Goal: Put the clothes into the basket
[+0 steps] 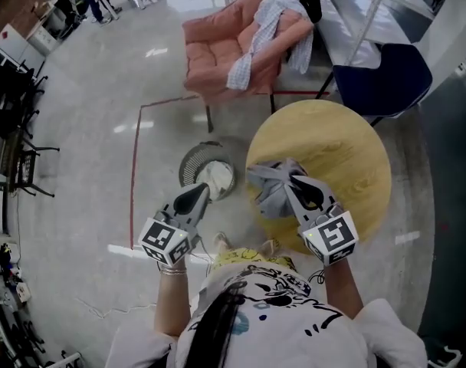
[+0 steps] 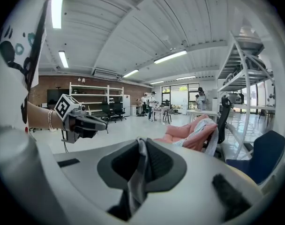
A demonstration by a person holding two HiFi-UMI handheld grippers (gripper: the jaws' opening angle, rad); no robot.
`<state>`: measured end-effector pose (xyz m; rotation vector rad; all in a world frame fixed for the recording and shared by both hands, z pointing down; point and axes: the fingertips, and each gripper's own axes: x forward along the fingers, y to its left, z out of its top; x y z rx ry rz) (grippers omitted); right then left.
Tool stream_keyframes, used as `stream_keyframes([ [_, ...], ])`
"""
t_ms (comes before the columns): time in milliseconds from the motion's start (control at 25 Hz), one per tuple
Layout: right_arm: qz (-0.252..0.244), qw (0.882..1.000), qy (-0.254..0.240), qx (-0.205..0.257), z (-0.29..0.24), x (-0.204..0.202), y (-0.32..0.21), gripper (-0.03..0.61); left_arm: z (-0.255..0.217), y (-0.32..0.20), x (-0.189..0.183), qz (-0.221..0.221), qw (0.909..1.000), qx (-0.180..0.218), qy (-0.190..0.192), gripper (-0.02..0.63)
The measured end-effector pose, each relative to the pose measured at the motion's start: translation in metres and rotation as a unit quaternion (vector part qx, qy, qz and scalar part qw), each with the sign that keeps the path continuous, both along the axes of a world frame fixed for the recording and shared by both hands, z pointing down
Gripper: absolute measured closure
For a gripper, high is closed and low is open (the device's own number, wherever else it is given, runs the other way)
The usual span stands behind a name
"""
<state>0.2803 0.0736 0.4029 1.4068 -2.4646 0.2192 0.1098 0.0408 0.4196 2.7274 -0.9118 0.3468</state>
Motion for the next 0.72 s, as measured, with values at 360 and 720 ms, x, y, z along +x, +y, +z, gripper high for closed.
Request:
stream_keyframes([
  [360,-0.026,1.0,0.007,0.016,-0.009,-0.086,-0.017,0.531,-0.013,-0.005,-0.091,-0.026,0.9995,0.019,0.002,0.6],
  [720,-0.045,0.999,0.006,0.024,-0.016,-0.169,-0.024,0.531,-0.016,-0.001,-0.189,-0.065,0.9975,0.026,0.007,0.6],
])
